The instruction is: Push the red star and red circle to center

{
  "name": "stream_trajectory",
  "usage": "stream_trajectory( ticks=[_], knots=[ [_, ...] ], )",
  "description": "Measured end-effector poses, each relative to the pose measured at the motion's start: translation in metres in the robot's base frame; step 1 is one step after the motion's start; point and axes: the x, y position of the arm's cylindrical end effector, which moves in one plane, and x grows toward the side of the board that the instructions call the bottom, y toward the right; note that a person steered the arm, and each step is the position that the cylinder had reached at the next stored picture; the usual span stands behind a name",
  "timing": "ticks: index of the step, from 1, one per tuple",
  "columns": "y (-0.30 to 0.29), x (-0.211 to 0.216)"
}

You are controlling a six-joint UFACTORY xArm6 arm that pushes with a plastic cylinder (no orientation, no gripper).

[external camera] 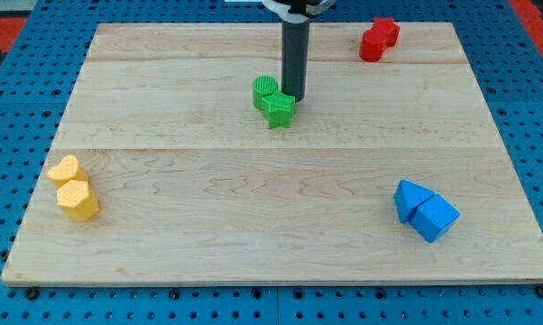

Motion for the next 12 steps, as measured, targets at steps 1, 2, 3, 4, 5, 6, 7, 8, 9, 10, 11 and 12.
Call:
stream_trajectory(
  ticks=[1,2,3,4,5,6,7,8,9,10,11,12],
  knots=[
    [0.064,0.000],
    [0.117,-0.002],
    [0.141,0.000],
    [0.199,-0.021],
    [0.219,-0.051],
    [0.208,-0.087],
    [0.204,-0.094],
    [0.196,-0.117],
    [0.194,-0.161],
    [0.153,-0.150],
    [0.057,-0.107],
    [0.016,-0.059]
  ],
)
